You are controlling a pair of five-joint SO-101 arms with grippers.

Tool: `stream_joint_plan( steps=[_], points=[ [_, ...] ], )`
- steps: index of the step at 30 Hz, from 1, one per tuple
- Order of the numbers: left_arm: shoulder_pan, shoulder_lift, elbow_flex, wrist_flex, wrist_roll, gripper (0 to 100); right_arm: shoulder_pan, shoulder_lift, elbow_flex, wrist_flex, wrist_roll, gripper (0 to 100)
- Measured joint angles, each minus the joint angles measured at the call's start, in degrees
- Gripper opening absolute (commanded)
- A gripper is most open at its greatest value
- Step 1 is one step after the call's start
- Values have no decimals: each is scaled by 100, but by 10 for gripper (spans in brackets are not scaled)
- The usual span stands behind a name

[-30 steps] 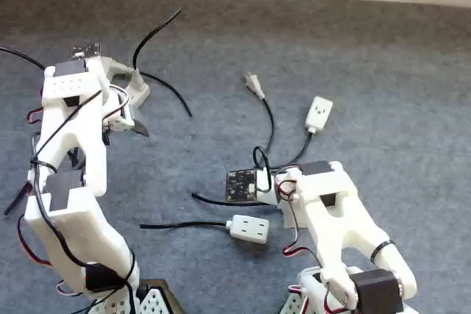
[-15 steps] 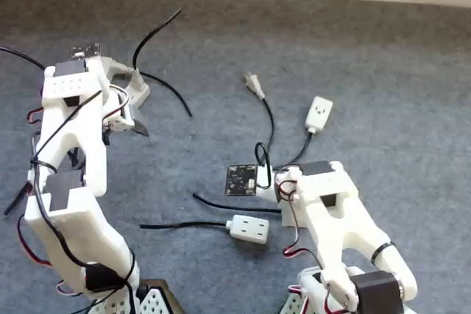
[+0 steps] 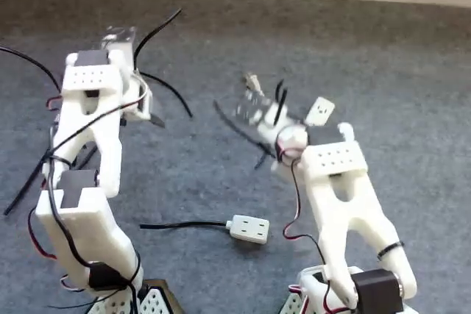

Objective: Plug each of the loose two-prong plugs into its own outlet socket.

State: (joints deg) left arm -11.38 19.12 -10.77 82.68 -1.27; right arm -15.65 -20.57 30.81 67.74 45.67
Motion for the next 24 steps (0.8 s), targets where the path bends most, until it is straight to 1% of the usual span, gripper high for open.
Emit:
stream_joint_plan(
  steps=[3, 6, 10, 12, 14, 18, 24],
  points=[
    [-18, 0, -932, 545, -264, 309, 0, 0, -1081, 642, -721, 5],
    [-9, 0, -2075, 1169, -440, 322, -176, 0, -2048, 1073, -1653, 5],
    [-18, -79, -3640, 1697, -492, 412, -510, 0, -2884, 1266, -2681, 5],
    [-18, -352, -3930, 1741, -492, 450, -747, 0, -3103, 1266, -3051, 5],
    [-18, -765, -3912, 1785, -536, 476, -1011, 0, -3165, 1169, -3323, 5],
    [-18, -1881, -3288, 1793, -809, 479, -1336, -440, -2963, 642, -3824, 5],
    [-18, -3798, -1785, 1820, -1037, 479, -1442, -1670, -1424, -651, -4334, 5]
  ],
)
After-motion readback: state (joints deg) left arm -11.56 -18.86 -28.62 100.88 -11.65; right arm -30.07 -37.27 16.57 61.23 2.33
